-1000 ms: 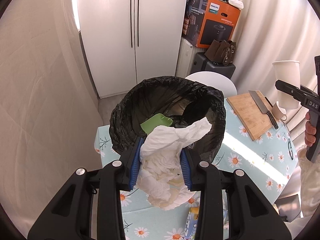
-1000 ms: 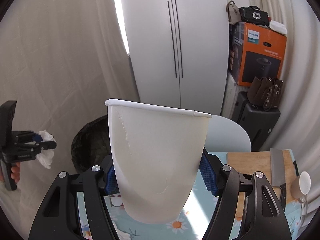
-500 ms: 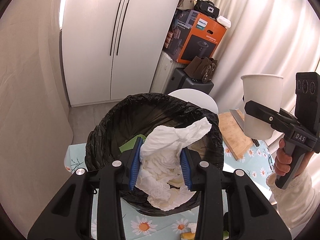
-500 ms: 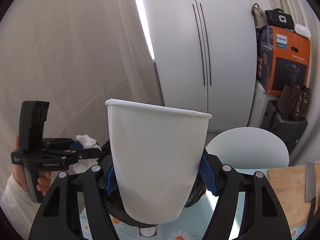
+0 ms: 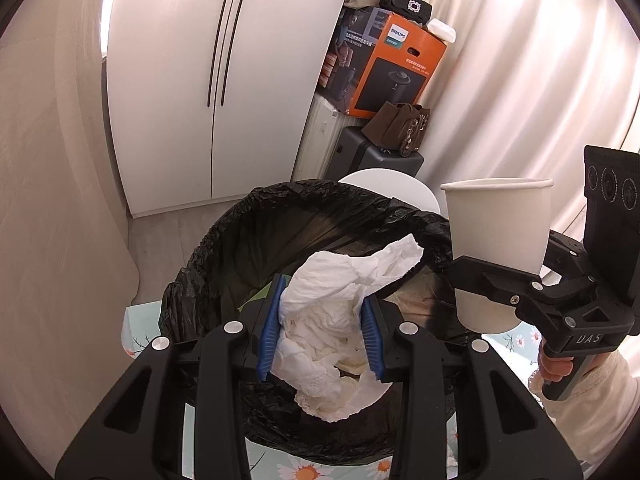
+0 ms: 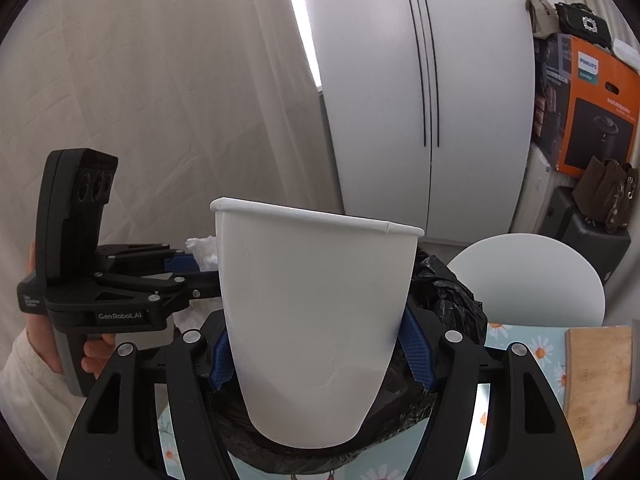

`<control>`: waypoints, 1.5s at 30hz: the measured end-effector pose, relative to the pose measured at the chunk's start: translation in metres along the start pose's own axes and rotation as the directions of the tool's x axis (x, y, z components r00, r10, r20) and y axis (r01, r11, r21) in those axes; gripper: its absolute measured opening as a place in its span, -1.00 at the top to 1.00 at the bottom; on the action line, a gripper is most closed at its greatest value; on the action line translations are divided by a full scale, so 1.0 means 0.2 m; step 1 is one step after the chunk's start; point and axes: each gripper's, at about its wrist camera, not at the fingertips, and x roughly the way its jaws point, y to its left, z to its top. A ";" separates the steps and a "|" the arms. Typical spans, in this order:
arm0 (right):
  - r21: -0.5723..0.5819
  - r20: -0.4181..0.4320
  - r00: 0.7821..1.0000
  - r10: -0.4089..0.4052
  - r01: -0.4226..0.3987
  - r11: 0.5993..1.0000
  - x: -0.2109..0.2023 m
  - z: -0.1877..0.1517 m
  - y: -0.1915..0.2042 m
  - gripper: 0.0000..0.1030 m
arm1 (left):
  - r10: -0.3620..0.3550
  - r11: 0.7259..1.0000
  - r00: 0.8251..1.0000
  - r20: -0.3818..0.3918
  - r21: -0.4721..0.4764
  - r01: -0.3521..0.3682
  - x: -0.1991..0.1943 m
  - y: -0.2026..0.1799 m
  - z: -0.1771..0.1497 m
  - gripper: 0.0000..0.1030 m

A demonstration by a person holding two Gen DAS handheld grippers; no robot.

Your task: Collect trash

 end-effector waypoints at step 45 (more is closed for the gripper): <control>-0.055 -0.059 0.996 -0.063 0.059 0.997 -0.17 -0.18 -0.14 -0.72 | 0.302 0.952 0.953 0.017 -0.053 -0.301 -0.22 -0.04 -0.35 -0.88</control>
